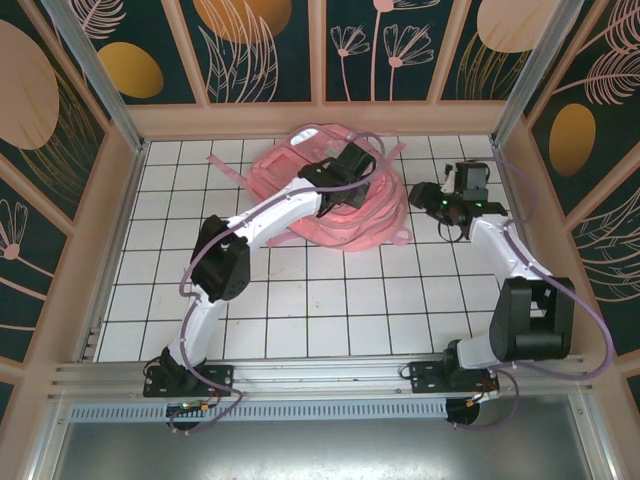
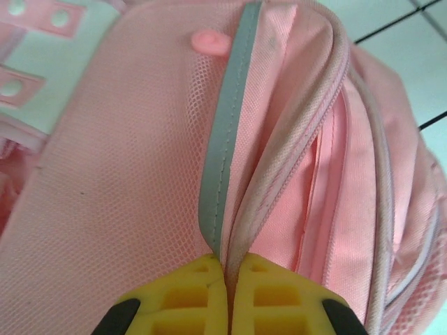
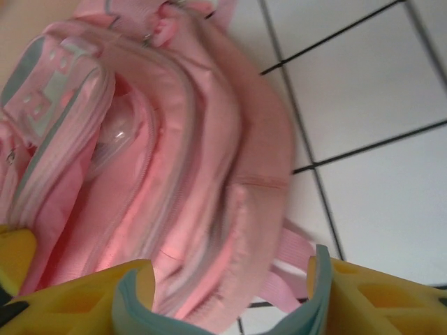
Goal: Pack the student bag
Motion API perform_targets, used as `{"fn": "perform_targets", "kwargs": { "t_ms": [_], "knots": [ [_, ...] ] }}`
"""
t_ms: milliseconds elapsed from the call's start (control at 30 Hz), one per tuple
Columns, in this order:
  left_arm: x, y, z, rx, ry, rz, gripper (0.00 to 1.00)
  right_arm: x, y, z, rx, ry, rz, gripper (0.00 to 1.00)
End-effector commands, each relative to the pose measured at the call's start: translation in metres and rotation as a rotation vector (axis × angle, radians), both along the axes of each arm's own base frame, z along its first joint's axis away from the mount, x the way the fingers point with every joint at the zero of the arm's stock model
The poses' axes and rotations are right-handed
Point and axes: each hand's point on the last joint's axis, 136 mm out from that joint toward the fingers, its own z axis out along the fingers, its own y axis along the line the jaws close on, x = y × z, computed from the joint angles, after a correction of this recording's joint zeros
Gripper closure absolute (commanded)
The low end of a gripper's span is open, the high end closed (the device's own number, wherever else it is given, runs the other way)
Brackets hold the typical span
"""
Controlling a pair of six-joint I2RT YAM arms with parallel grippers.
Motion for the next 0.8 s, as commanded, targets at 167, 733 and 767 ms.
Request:
{"fn": "perform_targets", "kwargs": {
  "t_ms": [167, 733, 767],
  "knots": [
    [0.006, 0.019, 0.085, -0.335, -0.049, 0.062, 1.00, 0.038, 0.066, 0.021, 0.002, -0.135, 0.188, 0.41],
    [0.003, 0.013, 0.132, -0.574, -0.075, 0.039, 1.00, 0.039, 0.147, -0.014, -0.257, -0.142, 0.424, 0.42],
    [0.003, 0.015, 0.137, -0.583, -0.083, 0.041, 1.00, 0.037, 0.146, -0.017, -0.254, -0.140, 0.425, 0.42]
  ]
}}
